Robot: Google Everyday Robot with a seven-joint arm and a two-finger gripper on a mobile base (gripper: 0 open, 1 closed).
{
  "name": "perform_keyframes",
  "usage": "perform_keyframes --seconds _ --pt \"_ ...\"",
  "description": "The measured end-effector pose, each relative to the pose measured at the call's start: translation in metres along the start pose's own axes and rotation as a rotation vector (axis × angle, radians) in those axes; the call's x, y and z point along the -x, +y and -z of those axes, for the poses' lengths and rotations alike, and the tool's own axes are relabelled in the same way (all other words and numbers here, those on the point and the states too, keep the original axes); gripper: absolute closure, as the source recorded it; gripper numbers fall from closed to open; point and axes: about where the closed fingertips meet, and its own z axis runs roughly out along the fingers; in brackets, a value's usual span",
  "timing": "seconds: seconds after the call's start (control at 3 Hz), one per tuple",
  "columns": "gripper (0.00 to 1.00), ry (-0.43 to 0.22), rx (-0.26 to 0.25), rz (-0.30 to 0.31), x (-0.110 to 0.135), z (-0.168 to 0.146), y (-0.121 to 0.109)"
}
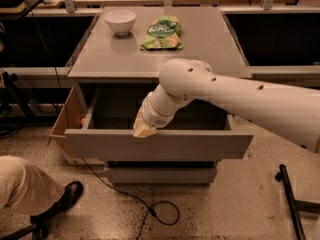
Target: Close top drawer
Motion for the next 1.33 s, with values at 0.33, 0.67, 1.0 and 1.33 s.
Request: perform_keyframes --seconds 0.33,0.67,1.0,1.33 --pt "0.97 -0.003 -0.006 0.012 0.001 -0.002 0.001" --pt "1.00 0.002 -0.018 0.038 0.000 0.008 0.006" --pt "1.00 0.014 -0.060 0.075 -0.009 0.044 0.010" --pt "1.00 0.061 -0.078 0.067 -0.032 0.100 0.040"
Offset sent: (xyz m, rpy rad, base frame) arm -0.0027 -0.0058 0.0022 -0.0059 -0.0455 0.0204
